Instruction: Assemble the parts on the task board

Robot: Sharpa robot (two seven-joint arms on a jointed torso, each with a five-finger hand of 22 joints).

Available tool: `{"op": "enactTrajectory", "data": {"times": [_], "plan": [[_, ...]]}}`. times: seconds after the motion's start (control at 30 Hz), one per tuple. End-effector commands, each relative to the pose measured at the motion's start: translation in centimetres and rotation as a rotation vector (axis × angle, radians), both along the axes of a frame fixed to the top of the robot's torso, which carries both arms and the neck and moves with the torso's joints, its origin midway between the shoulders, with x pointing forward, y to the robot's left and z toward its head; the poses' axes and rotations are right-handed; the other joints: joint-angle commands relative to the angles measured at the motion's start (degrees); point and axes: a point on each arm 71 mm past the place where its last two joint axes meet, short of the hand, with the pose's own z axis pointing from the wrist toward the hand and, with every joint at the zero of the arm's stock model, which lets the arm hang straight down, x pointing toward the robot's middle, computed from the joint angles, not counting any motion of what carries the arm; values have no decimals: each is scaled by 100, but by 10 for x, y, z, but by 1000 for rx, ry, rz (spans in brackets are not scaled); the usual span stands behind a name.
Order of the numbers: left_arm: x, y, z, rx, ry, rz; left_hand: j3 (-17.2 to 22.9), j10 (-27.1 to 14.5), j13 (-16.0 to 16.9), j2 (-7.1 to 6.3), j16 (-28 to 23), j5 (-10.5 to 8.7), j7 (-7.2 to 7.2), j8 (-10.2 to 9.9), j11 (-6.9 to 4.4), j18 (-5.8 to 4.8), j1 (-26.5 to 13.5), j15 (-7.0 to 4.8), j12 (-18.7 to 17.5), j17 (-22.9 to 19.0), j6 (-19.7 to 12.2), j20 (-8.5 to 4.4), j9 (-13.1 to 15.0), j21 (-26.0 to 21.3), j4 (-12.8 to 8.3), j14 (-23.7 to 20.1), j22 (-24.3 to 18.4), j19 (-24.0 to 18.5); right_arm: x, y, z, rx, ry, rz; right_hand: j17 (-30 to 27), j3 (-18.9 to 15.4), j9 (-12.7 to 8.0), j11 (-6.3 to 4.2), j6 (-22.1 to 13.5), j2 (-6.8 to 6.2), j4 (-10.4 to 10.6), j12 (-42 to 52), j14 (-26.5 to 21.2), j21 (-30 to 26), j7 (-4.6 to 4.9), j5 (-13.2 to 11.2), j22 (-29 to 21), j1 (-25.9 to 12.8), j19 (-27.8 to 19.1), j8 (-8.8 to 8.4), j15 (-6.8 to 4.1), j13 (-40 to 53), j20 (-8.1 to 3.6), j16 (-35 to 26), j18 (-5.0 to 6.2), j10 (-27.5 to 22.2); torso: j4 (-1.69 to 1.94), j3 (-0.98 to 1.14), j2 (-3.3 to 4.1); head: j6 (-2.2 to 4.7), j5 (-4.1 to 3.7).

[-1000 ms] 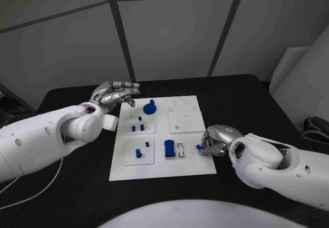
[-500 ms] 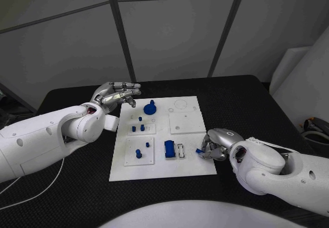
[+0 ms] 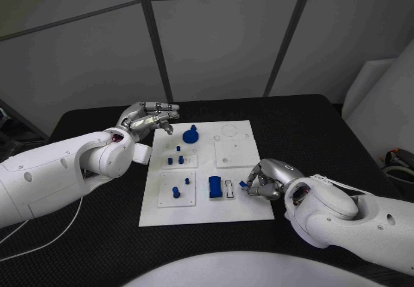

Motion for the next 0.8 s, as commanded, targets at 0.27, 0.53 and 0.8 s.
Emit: {"op": "enactTrajectory", "data": {"times": [0.27, 0.53, 0.8], "plan": [[0, -2, 2, -10, -7, -10, -16, -37, 8, 68, 28, -17, -17, 34, -10, -55, 6, 4, 30, -5, -43, 3, 1, -20, -4, -27, -2, -55, 4, 12, -5, 120, 64, -40, 160, 18, 24, -72, 59, -55, 96, 12, 345, 22, -3, 15, 1181, -153, 323, -5, -39, 8, -42, 31, -72, 122, -6, 1, 1, -18, 19], [-1, -3, 2, -11, -7, -13, -16, -37, 8, 68, 28, -17, -17, 34, -10, -55, 6, 4, 30, -5, -43, 3, 1, -20, -4, -27, -2, -55, 7, 21, -13, 116, 125, -28, 162, 37, 38, -64, 62, -51, 123, 17, 345, 18, 4, 39, 1178, -334, 319, -20, -33, 20, -39, 32, -71, 131, -12, 6, 1, -26, 38], [-1, -4, 2, -11, -6, -15, -16, -37, 8, 68, 28, -17, -17, 34, -10, -55, 6, 4, 30, -5, -43, 3, 1, -20, -4, -27, -2, -55, 9, 26, -16, 117, 139, -27, 178, -11, 79, -72, 99, -85, 111, 27, 346, 18, -8, 422, 1181, -628, 320, -15, -37, 41, -40, 39, -71, 147, -10, 5, -1, -32, 40]]}}
